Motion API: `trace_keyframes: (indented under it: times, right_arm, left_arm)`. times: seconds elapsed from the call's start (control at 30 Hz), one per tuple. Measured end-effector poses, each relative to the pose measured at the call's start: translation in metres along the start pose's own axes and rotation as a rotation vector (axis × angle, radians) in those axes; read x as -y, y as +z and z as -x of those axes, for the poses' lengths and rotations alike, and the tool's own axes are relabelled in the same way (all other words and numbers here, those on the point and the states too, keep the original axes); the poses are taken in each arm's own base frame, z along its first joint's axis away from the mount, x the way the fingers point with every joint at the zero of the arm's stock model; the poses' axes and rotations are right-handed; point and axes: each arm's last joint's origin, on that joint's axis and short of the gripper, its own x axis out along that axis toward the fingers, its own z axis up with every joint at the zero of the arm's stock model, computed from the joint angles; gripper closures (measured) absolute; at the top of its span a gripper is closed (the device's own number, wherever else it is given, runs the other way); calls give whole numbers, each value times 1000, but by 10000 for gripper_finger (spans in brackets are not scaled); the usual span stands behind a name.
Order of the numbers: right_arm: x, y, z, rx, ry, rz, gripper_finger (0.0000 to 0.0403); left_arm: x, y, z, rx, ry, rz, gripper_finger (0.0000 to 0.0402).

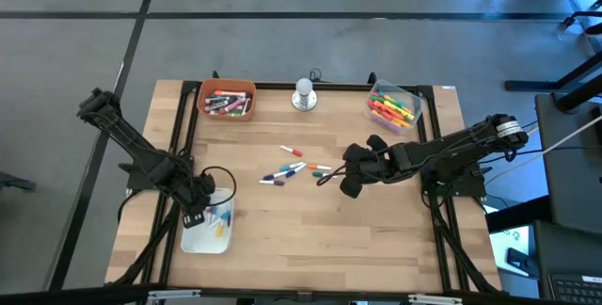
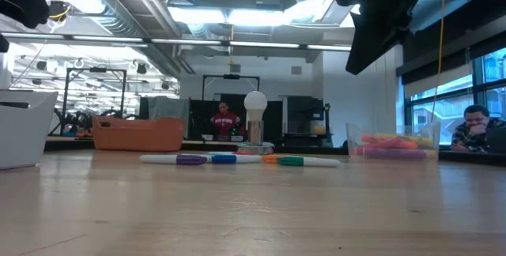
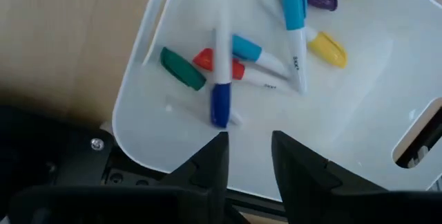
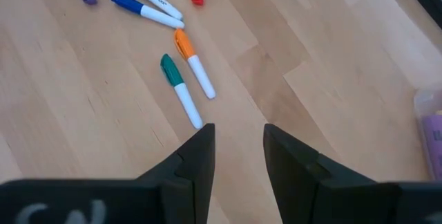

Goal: Pick & Place Markers
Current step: Put the small purple highlighter pen into the white bin

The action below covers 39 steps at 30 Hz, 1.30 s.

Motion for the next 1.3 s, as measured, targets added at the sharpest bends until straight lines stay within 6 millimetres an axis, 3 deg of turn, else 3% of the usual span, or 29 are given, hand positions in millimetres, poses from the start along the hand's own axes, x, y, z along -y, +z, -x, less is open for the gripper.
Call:
trace_keyframes:
  times: [0.13,0.33,0.47,0.57,0.7,0.87,1.1,1.3]
  right_arm:
    - [-1,1,-3,33,-19,31,279]
    - [-6,-10,-32,165,-23,40,279]
    - [-22,-24,-45,313,187,28,283]
    - [-26,-38,-55,382,349,-10,293]
    - [-24,-66,-63,425,396,-11,311]
    - [-28,-93,-59,481,327,-37,336]
    - [-34,-105,-52,484,336,-42,364]
    - [-34,-106,-51,496,322,-44,378]
  left_arm:
    - [-1,5,3,38,3,15,280]
    - [8,22,30,158,-65,38,277]
    - [12,40,54,406,-34,-59,283]
    - [16,57,57,621,-1,-180,286]
    - [24,86,39,693,-89,-325,301]
    - [23,122,2,743,-14,-392,323]
    - [24,163,-51,702,141,-487,331]
    - [25,178,-74,650,193,-527,323]
